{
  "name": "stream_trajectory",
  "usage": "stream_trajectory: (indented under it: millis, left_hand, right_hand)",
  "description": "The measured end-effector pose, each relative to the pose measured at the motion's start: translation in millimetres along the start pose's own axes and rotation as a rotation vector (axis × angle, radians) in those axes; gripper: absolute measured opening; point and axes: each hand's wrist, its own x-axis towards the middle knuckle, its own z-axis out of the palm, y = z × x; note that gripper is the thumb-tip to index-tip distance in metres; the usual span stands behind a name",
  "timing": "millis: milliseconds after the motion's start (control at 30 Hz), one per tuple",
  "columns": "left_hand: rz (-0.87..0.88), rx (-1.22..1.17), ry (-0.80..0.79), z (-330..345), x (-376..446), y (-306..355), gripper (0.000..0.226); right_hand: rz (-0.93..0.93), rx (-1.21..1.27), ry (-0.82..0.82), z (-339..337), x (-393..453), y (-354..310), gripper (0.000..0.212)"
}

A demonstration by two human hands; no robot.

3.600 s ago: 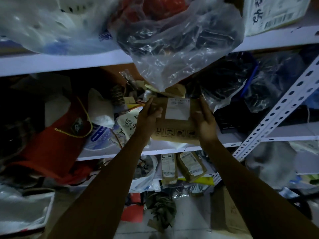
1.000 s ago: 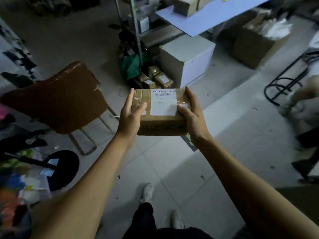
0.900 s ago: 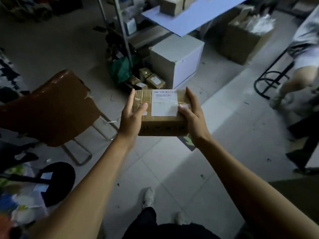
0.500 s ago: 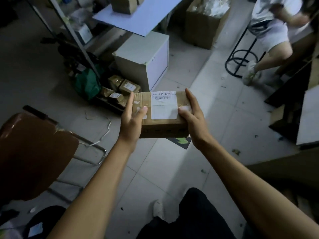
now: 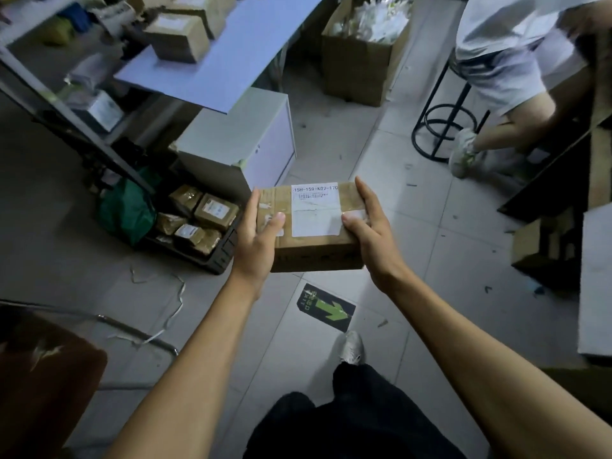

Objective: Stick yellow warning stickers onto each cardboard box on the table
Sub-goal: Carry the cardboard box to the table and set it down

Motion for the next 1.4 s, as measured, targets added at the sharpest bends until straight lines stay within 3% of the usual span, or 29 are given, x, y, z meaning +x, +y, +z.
stream_trajectory:
  millis: [433, 700, 1033, 1400]
  left_hand:
    - [-0.010, 0.014, 0.024, 68, 185, 30, 0.072]
    - [-0.028, -0.029, 0.005, 92, 351, 49, 0.065]
    - [-0.091, 0.078, -0.020, 122, 522, 93, 0.061]
    - [-0.149, 0.162, 0.009, 208, 706, 109, 0.071]
  right_hand:
    - [-0.018, -0.009, -0.013, -38, 199, -12, 0.065]
    - [-0.020, -0.067, -0.010, -35, 367, -28, 0.065]
    - [0.047, -0.091, 0.008, -36, 542, -51, 0.062]
    - [0.069, -0.058, -0.060, -97, 753, -56, 0.064]
